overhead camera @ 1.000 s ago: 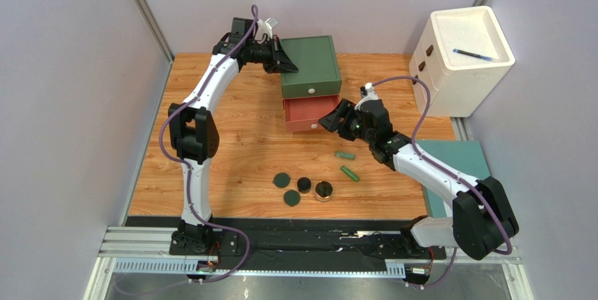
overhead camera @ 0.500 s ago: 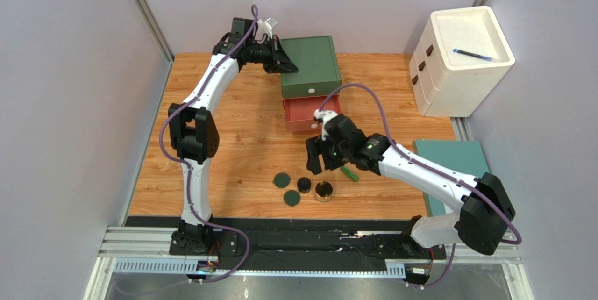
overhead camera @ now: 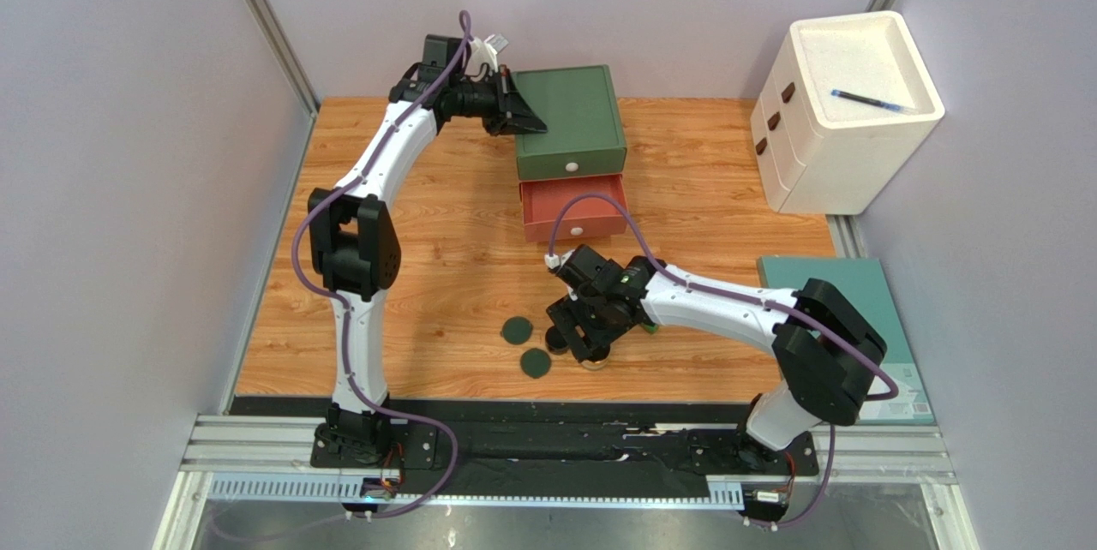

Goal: Organize the makeup

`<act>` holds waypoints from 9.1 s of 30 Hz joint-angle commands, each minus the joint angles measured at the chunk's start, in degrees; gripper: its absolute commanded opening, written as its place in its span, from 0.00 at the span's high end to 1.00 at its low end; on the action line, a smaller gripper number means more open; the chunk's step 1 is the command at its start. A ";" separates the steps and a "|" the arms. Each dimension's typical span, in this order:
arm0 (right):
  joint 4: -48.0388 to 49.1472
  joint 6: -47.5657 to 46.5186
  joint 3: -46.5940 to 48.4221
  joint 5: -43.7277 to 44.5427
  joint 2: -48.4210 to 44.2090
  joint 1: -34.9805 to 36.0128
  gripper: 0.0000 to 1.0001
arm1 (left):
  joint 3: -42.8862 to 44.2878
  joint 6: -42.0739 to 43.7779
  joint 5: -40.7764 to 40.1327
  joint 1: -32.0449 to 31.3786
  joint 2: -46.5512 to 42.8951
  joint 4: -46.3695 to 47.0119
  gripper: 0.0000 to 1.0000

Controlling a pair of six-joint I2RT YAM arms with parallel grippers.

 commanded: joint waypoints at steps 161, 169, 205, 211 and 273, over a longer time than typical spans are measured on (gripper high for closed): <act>13.18 -26.23 35.93 22.18 12.03 -4.01 0.09 | 0.78 6.57 -6.62 0.42 5.13 -11.28 1.00; 11.62 -28.77 20.80 -2.86 3.23 -0.24 0.21 | 1.39 6.22 -6.62 0.42 5.13 -11.54 1.00; -10.98 -27.73 26.32 -6.23 36.00 13.04 0.74 | -0.19 6.57 -6.45 0.94 5.49 -11.81 1.00; -9.85 -23.86 25.01 -1.40 33.65 12.69 1.00 | -0.36 6.92 -6.18 1.21 5.40 -11.81 1.00; -11.25 -28.87 42.15 -7.81 29.68 6.54 0.32 | 2.28 8.07 -6.89 1.65 6.89 -14.09 1.00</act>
